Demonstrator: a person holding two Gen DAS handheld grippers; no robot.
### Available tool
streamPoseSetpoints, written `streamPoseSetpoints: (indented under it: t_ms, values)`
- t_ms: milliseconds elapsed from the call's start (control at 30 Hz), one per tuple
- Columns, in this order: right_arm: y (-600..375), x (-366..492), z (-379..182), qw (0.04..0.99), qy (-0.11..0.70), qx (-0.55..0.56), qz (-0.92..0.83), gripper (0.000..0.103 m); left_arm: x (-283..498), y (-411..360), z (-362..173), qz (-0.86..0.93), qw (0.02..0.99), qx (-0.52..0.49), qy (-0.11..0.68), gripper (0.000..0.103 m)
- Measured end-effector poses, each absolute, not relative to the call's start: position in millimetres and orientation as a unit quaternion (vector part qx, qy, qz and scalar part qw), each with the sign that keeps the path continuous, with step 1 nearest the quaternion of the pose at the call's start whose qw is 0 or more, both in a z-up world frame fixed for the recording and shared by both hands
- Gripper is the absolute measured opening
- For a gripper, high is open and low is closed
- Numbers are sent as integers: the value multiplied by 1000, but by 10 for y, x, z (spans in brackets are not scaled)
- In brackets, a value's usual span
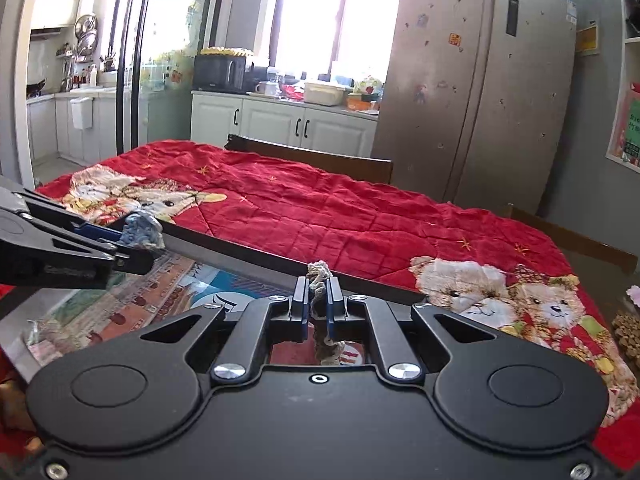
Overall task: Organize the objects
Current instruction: 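Carry both scrunchies into the black box and open the left tool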
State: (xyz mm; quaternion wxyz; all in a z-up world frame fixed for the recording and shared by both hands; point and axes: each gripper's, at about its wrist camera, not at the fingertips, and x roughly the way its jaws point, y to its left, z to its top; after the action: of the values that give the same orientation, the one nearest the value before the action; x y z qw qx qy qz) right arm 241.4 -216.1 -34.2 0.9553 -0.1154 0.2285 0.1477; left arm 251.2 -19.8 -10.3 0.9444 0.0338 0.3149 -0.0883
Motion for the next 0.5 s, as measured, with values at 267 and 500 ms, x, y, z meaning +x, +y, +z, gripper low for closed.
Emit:
streamPoseSetpoints:
  t_ms: [267, 500]
  values:
    - [-1988, 2613, -500, 943, 252, -126, 176, 8, 2723, -253, -238, -81, 937, 31, 337, 25]
    - [-1837, 2661, -581, 925, 284, -157, 198, 8, 2812, -261, -304, -75, 929, 33, 361, 27]
